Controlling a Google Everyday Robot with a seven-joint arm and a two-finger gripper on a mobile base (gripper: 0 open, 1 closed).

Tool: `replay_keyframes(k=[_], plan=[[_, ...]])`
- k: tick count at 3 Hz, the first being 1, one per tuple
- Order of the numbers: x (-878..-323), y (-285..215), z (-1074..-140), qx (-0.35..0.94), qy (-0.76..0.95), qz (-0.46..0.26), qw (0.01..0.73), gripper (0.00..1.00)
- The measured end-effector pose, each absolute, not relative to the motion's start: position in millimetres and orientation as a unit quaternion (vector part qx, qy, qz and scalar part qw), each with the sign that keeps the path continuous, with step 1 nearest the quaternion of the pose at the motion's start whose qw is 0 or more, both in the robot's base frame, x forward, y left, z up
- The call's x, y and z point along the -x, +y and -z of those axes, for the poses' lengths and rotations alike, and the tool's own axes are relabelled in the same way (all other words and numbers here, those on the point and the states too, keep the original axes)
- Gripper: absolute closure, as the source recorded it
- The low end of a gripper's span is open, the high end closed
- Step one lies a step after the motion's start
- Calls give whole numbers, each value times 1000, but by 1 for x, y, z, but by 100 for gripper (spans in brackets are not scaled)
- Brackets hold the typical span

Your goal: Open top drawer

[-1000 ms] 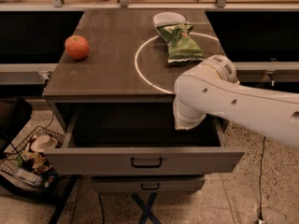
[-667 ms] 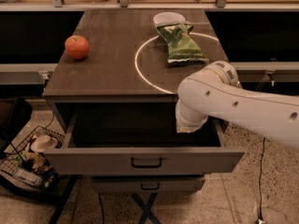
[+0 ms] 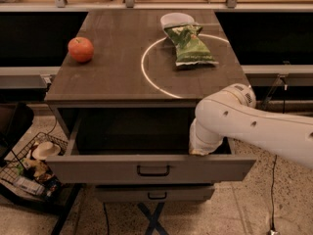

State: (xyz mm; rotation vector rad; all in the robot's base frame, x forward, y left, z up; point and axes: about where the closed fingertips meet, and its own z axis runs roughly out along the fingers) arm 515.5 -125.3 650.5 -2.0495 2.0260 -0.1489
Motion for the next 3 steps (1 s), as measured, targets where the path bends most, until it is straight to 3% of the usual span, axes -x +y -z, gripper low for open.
replay_keyframes(k=[3], plan=[[-418, -119, -652, 722, 690, -1, 63, 100]])
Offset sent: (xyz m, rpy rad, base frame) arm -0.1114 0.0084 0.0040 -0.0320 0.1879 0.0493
